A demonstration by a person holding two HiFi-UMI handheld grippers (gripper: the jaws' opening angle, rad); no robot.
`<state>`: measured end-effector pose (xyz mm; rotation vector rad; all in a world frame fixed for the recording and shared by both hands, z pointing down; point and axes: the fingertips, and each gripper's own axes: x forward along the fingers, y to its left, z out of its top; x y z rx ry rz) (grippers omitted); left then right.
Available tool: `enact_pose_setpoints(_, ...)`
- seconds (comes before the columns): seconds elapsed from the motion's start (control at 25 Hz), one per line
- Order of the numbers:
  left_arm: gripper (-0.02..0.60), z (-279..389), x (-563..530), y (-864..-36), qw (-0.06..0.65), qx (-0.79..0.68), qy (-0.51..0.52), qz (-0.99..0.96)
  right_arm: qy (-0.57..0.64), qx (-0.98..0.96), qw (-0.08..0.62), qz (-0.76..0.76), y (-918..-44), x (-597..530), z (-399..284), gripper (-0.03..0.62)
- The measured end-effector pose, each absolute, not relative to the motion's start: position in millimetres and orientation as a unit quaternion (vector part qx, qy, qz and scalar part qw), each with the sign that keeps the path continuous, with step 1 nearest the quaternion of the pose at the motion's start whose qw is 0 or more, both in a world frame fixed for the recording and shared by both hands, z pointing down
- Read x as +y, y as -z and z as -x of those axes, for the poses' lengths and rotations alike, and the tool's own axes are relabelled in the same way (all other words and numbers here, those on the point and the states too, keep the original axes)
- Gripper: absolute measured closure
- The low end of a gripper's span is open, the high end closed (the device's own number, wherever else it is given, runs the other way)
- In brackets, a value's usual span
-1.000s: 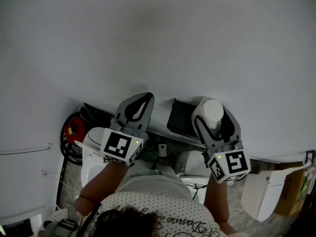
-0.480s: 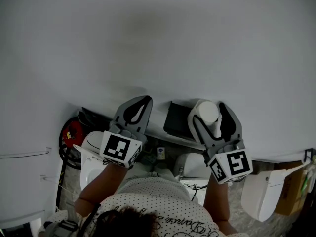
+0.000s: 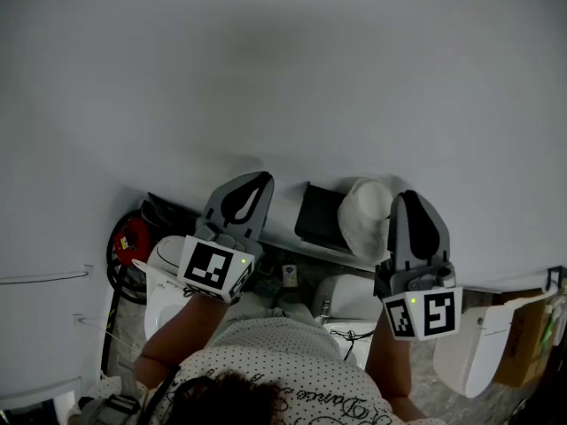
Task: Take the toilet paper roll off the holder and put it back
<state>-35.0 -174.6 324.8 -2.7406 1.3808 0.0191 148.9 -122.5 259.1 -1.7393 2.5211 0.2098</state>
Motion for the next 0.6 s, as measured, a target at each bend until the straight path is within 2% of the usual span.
enact_pose_setpoints(0.04,0.565,35,-174,-323,0.038,0.449,-0.007,0.893,-0.068,0.819,0.039,0.569,-259,-121,-151,0.561)
enact_pose_setpoints(0.12,0.565,34,-174,-322,0.039,0.448,-0.009,0.893,-0.068,0.817,0.042,0.571,-259,-120,-153,0.579)
enact_pose_setpoints(0.6,0.565,34,-171,-323,0.044,0.448,-0.005,0.893,-0.065,0.807,0.044,0.586,-268,-107,-160,0.582)
